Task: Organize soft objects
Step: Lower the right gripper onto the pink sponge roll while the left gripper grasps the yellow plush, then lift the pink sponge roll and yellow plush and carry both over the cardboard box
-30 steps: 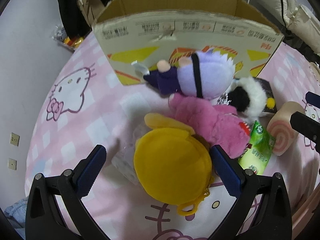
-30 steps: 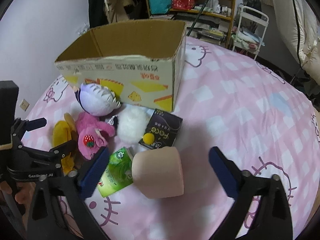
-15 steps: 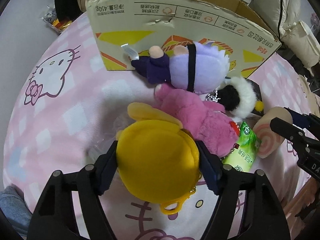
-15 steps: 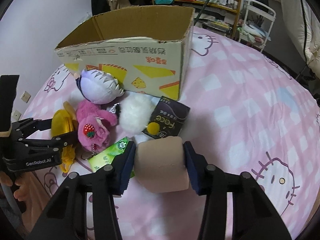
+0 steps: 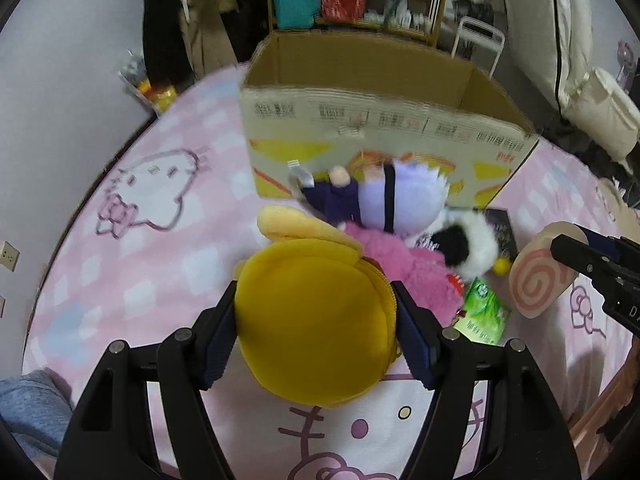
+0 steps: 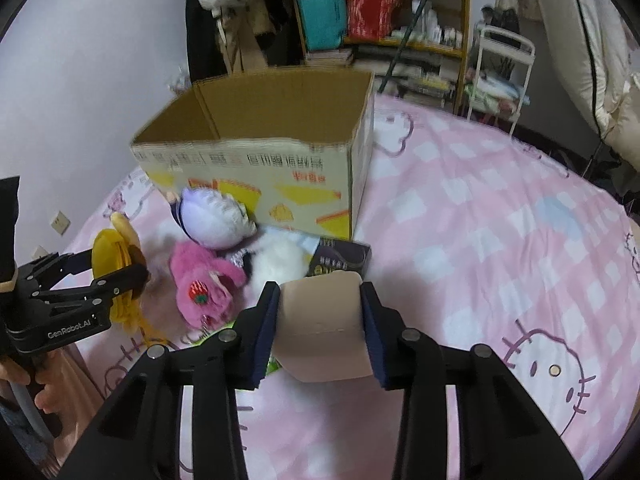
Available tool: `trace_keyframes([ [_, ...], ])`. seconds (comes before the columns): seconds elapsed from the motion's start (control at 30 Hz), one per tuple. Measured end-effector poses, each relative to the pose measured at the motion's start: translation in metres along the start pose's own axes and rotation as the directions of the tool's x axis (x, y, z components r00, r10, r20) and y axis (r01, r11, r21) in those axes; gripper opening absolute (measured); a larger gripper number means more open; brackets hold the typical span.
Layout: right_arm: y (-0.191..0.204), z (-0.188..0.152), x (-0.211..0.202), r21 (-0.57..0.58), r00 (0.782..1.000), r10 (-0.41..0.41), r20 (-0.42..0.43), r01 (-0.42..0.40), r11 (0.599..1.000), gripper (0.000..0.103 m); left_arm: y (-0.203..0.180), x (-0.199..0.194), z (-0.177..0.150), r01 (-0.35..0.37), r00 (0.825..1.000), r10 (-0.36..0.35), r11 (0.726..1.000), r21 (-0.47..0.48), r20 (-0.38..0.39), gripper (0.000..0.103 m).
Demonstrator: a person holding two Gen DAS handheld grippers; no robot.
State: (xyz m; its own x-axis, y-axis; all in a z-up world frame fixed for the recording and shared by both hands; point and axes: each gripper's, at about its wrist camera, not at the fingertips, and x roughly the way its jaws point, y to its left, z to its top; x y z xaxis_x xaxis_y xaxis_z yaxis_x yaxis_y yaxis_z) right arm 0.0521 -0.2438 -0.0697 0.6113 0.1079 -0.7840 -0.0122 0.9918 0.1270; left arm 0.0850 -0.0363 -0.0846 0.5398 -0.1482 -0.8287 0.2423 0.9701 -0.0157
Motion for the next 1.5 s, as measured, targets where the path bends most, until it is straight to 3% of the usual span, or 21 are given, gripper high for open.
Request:
trace_keyframes([
  [0.2, 0.004, 0.002, -0.027, -0.015, 0.991, 0.009, 0.134, -0.007, 1.000, 0.042, 0.003, -0.036, -0.001, -0.028, 0.988, 0.025, 0.999, 0.015, 0.155, 0.070],
  [0.37, 0.007, 0.004, -0.049, -0.025, 0.973, 0.004, 0.230, 0.002, 1.000, 0.041, 0.000, -0.064, -0.001, -0.055, 0.960, 0.040, 0.997, 0.046, 0.276, 0.070],
  [0.47, 0.009, 0.005, -0.067, -0.018, 0.955, 0.000, 0.296, 0.006, 1.000, 0.041, -0.005, -0.083, 0.000, -0.112, 0.927, 0.078, 0.991, 0.071, 0.366, 0.070],
  [0.5, 0.010, 0.006, -0.073, -0.015, 0.947, -0.002, 0.320, 0.007, 1.000, 0.041, -0.006, -0.092, -0.001, -0.129, 0.908, 0.092, 0.990, 0.064, 0.408, 0.070],
  [0.63, 0.013, 0.013, -0.094, -0.016, 0.919, 0.004, 0.393, 0.002, 1.000, 0.041, -0.006, -0.120, -0.001, -0.143, 0.854, 0.099, 0.989, 0.047, 0.511, 0.070],
  [1.17, 0.034, 0.074, -0.129, -0.082, 0.838, 0.041, 0.544, 0.005, 0.997, 0.041, -0.001, -0.172, 0.053, -0.196, 0.729, 0.134, 0.981, 0.017, 0.671, 0.071],
  [1.3, 0.032, 0.091, -0.130, -0.083, 0.820, 0.037, 0.571, 0.013, 0.996, 0.041, 0.002, -0.170, 0.070, -0.197, 0.713, 0.138, 0.980, 0.008, 0.687, 0.071],
  [1.5, 0.034, 0.105, -0.130, -0.087, 0.773, 0.018, 0.634, 0.048, 0.995, 0.041, 0.005, -0.164, 0.091, -0.185, 0.688, 0.131, 0.983, -0.001, 0.714, 0.071],
])
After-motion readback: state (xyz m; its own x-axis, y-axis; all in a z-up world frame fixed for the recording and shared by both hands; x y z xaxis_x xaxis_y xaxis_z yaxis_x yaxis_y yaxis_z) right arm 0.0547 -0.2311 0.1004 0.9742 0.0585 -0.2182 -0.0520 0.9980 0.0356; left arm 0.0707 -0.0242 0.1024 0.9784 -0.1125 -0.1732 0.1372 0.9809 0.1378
